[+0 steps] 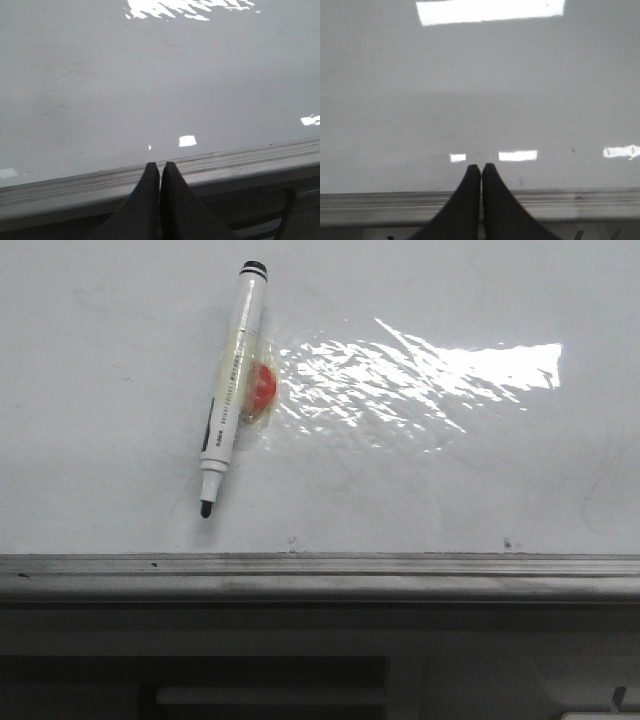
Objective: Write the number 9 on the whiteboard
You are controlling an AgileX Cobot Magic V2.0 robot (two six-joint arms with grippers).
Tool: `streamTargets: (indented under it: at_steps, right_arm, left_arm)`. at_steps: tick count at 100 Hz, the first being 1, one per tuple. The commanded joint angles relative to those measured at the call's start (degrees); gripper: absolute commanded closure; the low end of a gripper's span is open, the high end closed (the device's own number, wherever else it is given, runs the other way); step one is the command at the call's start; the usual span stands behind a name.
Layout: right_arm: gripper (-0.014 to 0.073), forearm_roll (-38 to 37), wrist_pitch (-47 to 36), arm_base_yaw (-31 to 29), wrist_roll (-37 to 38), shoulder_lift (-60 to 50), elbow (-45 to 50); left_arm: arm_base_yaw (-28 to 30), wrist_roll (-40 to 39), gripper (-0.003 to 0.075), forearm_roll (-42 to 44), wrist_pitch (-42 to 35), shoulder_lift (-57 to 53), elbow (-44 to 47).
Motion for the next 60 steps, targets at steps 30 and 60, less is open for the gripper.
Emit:
streamTargets:
  at_steps: [30,60]
  right_arm:
    - [0.0635,0.2,-6.5,-0.3,-0.5,-0.9,1.6]
    - [0.0635,18.6,-17.6,-0.3,-0.5,-0.9,1.6]
  left_arm:
    - [0.2,-0.3,0.0741,-0.1,-4.3,0.6,1.0]
    - [0.2,-0.2,0.0741,1.5,-5.0,0.6,1.0]
